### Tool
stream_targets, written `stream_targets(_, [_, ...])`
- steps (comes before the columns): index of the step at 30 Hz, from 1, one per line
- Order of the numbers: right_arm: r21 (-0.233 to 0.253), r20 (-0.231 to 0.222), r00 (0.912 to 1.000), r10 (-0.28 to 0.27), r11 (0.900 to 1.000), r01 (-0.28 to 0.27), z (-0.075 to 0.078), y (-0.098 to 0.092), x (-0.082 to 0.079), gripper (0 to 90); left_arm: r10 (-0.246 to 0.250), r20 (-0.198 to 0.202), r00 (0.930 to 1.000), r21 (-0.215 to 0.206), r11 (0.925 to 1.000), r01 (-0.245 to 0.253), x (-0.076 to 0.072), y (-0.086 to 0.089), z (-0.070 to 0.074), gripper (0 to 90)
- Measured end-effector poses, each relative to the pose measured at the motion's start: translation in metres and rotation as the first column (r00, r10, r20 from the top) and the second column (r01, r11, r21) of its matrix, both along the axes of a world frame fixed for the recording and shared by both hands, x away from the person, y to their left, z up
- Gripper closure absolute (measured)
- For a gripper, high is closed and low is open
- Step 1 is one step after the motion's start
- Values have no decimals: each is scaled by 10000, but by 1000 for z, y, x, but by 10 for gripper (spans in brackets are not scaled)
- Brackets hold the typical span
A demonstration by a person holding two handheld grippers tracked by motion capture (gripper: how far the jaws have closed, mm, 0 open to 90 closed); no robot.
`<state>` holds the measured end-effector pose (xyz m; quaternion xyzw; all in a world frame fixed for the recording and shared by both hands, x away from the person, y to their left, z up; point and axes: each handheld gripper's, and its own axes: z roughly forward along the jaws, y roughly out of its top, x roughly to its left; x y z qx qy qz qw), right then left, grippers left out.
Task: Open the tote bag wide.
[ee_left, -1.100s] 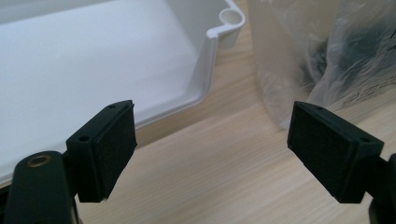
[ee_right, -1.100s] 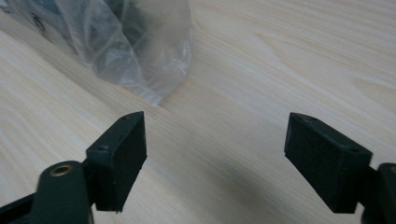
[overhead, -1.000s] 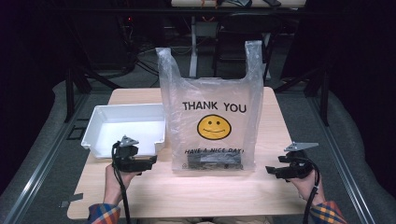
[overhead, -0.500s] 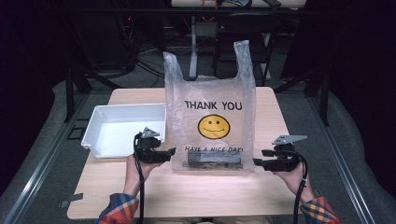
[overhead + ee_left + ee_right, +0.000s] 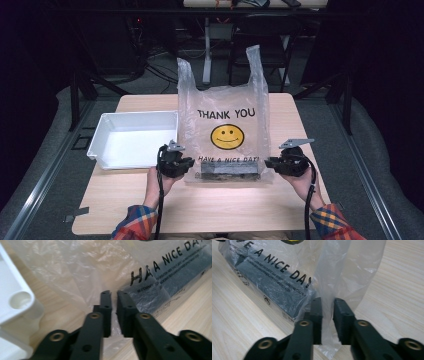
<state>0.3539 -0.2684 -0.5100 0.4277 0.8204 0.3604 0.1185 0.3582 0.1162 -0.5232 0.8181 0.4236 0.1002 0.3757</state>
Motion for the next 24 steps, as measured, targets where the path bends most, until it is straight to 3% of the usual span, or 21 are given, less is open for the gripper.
stream_targets(1, [99, -106, 9999, 27, 9999, -26, -1, -1, 0, 848, -147, -91, 9999, 36, 9999, 147, 0, 0, -1, 889])
stream_targets(5, [124, -122, 9999, 38, 9999, -37, -2, -1, -2, 894, -297, -149, 9994, 62, 9995, 298, -4, -2, -3, 900])
stream_targets(10, [-164, -352, 9987, 376, 9991, -382, -10, 2, -9, 900, -678, -353, 9971, 491, 9964, 695, -10, -3, -9, 900])
stream_targets(14, [-235, -446, 9981, 421, 9988, -432, -12, 2, -12, 900, -629, -386, 9973, 352, 9973, 642, -10, 1, -9, 898])
stream_targets(18, [-314, -501, 9974, 516, 9981, -532, -12, 0, -14, 900, -429, -360, 9984, -157, 9990, 423, -6, 5, -4, 673])
stream_targets(20, [-370, -516, 9973, 524, 9978, -544, -14, -1, -15, 900, -152, -285, 9995, -214, 9997, 146, -2, 4, -3, 497])
stream_targets(22, [-441, -594, 9969, 518, 9975, -545, -16, -1, -16, 900, 118, -315, 9994, -307, 9994, -128, 3, 2, -3, 408])
stream_targets(24, [-477, -646, 9962, 580, 9970, -611, -17, 0, -17, 900, 103, -545, 9985, -393, 9992, -124, 7, 2, -7, 388])
